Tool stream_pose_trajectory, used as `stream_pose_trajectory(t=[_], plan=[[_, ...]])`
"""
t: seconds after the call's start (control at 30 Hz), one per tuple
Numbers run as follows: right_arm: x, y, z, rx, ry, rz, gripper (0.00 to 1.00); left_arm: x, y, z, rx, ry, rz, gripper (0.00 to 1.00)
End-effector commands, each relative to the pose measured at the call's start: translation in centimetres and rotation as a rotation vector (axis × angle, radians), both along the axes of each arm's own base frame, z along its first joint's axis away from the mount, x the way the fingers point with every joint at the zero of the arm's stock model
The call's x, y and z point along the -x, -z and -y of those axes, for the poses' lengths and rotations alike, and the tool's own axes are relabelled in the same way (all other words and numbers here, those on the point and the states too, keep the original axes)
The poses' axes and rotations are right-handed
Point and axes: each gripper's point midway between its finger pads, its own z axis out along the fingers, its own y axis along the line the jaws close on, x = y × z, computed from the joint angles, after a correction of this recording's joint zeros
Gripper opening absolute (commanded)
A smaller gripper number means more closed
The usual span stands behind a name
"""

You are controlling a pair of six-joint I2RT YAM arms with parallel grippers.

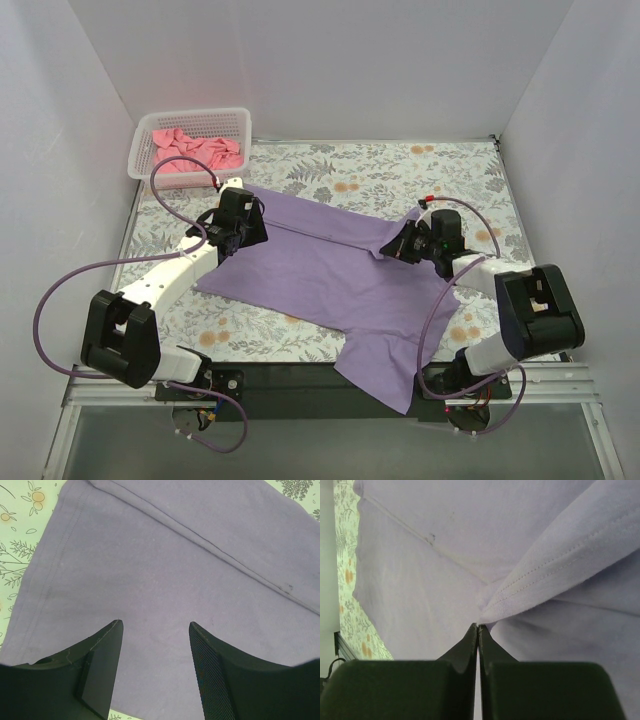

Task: Fold and stack the t-shirts
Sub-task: Fold the tshirt

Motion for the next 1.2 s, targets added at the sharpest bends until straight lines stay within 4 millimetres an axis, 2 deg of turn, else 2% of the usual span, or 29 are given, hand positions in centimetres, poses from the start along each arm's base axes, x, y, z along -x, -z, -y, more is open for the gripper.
stream_pose_trajectory(t=[0.0,0.2,0.3,0.4,0.43,0.53,0.6,0.63,0.73,0.77,0.8,0.87,0.9,1.0,1.03,1.1,1.17], plan=[[0.5,-1.2,-0.3,-0.027,0.068,0.006,0.01,-0.5,-1.0,0.2,0.008,0.012,0.03,0.54],[2.5,-0.5,-1.1,-0.033,0.158,-0.06,0.01,-0.4,-1.0,0.5,0.018,0.025,0.027,0.54],[3.5,0.6,-1.6,0.001,0.163,-0.1,0.07,-0.3,-0.8,0.8,0.026,0.039,0.019,0.54],[4.7,1.2,-2.2,0.015,0.125,-0.125,0.19,-0.2,-0.5,1.1,0.034,0.055,0.006,0.54],[5.0,1.3,-2.3,0.018,0.11,-0.126,0.29,-0.1,-0.5,1.4,0.045,0.069,0.002,0.54],[5.4,0.9,-1.6,0.075,0.083,-0.109,0.46,0.2,-0.5,2.5,0.093,0.108,-0.01,0.54],[4.2,-1.1,-0.4,0.138,0.123,-0.032,0.5,0.3,-0.4,3.5,0.13,0.134,-0.023,0.54],[4.5,-0.9,0.7,0.205,0.118,-0.028,0.53,0.6,-0.5,4.2,0.162,0.152,-0.037,0.54],[2.9,-3.4,4.0,0.314,0.181,0.045,0.55,1.0,-0.8,6.4,0.212,0.191,-0.053,0.54],[2.1,-4.1,5.8,0.345,0.239,0.062,0.55,1.1,-1.0,7.1,0.238,0.193,-0.059,0.54],[1.6,-4.4,6.9,0.364,0.267,0.067,0.55,1.3,-1.4,8.3,0.247,0.216,-0.057,0.54],[0.4,-5.1,9.2,0.383,0.324,0.068,0.54,1.8,-0.9,10.1,0.278,0.24,-0.091,0.54],[-0.2,-5.6,10.3,0.368,0.352,0.065,0.54,2.2,-0.5,11.6,0.277,0.269,-0.104,0.54],[-1.0,-5.0,11.0,0.33,0.357,0.02,0.53,3.4,0.0,14.8,0.283,0.325,-0.133,0.53],[-1.3,-4.8,11.2,0.318,0.359,0.01,0.53,3.0,0.5,15.4,0.263,0.316,-0.135,0.52],[-2.4,-4.6,11.1,0.262,0.343,0.01,0.53,3.7,1.0,17.0,0.257,0.346,-0.149,0.52],[-3.4,-4.7,10.5,0.235,0.311,0.022,0.52,3.8,1.7,17.7,0.242,0.355,-0.16,0.52]])
